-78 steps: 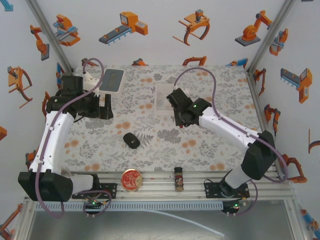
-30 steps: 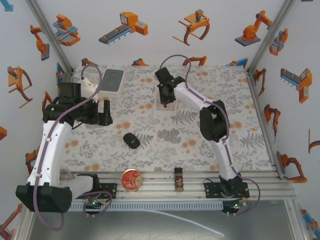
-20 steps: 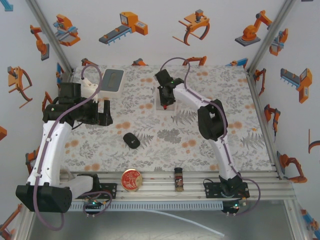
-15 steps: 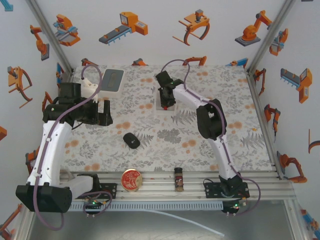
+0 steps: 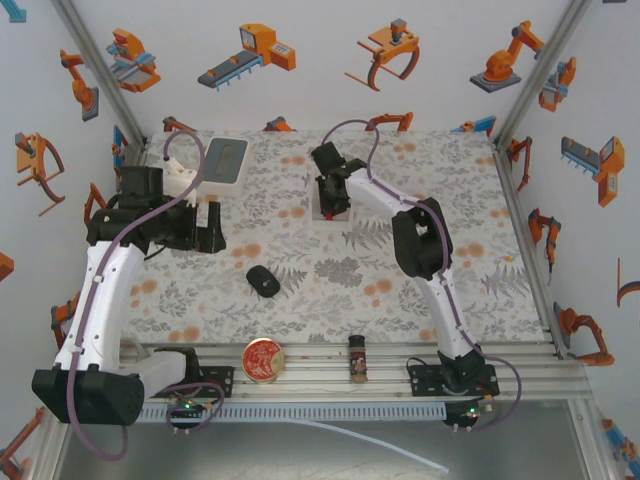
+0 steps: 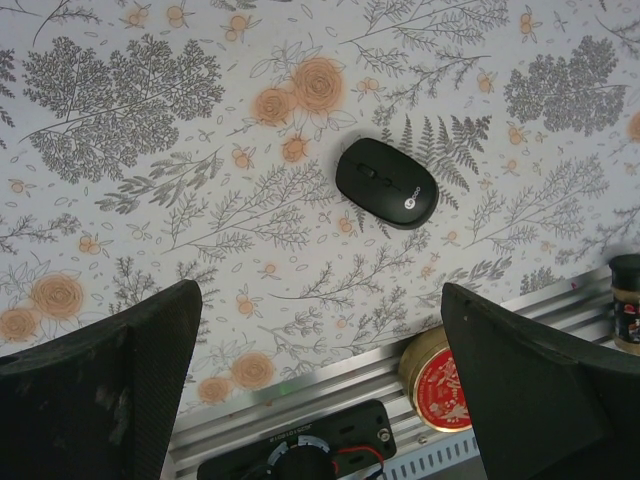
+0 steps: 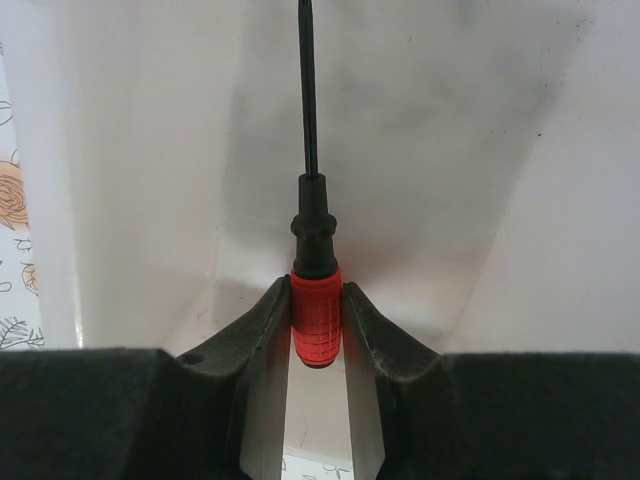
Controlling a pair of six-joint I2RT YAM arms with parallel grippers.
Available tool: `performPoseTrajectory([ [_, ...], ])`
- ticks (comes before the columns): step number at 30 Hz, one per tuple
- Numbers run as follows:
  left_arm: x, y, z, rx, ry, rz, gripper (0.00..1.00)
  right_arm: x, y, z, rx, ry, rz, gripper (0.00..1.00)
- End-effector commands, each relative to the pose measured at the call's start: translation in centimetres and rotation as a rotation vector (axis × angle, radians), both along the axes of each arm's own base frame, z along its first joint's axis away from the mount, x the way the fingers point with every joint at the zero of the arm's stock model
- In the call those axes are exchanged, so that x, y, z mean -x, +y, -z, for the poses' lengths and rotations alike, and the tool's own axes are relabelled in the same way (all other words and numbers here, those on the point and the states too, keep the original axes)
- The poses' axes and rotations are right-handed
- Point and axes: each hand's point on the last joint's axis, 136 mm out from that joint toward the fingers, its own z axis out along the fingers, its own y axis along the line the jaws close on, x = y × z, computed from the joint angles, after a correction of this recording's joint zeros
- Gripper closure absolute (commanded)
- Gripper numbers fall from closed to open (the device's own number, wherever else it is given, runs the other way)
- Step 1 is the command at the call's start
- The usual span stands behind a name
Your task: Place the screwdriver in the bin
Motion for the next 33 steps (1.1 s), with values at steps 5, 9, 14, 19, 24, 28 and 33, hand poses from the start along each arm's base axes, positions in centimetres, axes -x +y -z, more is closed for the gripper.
performPoseTrajectory([
  [5,0.5,-0.5,-0.3,0.015,-0.012,0.022,0.03,-0.6,0.5,0.1,-0.029,0.002,0.014,0.71],
  [9,0.6,-0.4,-0.4,0.015,-0.015,0.021,0.03,-0.6,0.6,0.4,-0.033,0.009,0.015,0.69],
  [14,0.6,-0.5,-0.5,0.017,-0.019,0.023,0.03,-0.7,0.8,0.4,-0.04,0.01,0.018,0.68],
  [19,0.6,-0.5,-0.7,0.019,-0.025,0.023,0.03,-0.8,0.8,-0.1,-0.041,0.005,0.017,0.67],
  [24,0.7,-0.5,-0.7,0.018,-0.028,0.023,0.03,-1.0,0.8,-1.4,-0.035,-0.014,0.013,0.65],
  [28,0.7,-0.5,-0.8,0.017,-0.03,0.025,0.03,-1.3,0.5,-3.2,-0.029,-0.047,0.01,0.64],
  [33,0.6,-0.4,-0.8,0.01,-0.032,0.024,0.03,-1.5,0.2,-5.8,-0.024,-0.092,0.008,0.63],
])
